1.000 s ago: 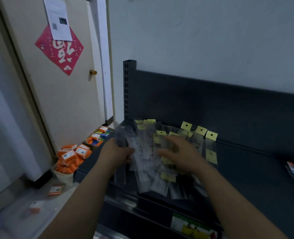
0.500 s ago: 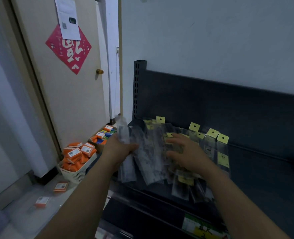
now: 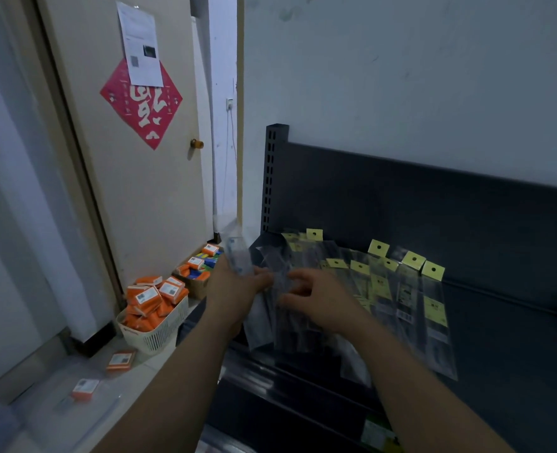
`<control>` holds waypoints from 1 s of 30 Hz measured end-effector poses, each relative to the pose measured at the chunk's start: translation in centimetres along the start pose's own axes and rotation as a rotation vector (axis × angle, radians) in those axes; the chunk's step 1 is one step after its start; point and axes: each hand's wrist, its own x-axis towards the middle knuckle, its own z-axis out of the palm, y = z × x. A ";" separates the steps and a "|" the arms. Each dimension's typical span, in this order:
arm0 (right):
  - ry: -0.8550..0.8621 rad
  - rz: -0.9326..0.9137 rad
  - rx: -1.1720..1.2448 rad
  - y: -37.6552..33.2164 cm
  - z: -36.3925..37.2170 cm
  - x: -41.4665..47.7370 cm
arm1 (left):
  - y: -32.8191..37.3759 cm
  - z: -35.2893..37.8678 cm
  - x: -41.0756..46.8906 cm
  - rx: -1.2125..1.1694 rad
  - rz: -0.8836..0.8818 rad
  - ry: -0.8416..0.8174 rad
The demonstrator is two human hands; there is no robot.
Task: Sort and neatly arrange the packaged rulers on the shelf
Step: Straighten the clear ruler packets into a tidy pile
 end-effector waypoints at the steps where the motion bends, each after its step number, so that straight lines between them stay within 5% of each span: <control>1: -0.003 0.003 0.048 -0.1 0.1 0.0 | 0.1 0.0 0.0 -0.018 0.022 -0.004; 11: 0.151 0.025 0.355 0.0 -0.9 0.4 | 1.1 -1.0 0.2 -0.209 -0.003 0.056; 17: 0.209 0.141 0.704 0.6 -1.6 0.9 | 1.0 0.4 -1.1 -0.391 -0.278 -0.239; 23: 0.171 0.080 0.633 0.3 -1.2 -0.1 | 1.4 2.5 -1.8 -0.390 -0.094 -0.335; 30: 0.144 0.096 0.569 0.6 -1.9 -1.0 | 1.6 2.8 -0.6 -0.448 -0.025 -0.190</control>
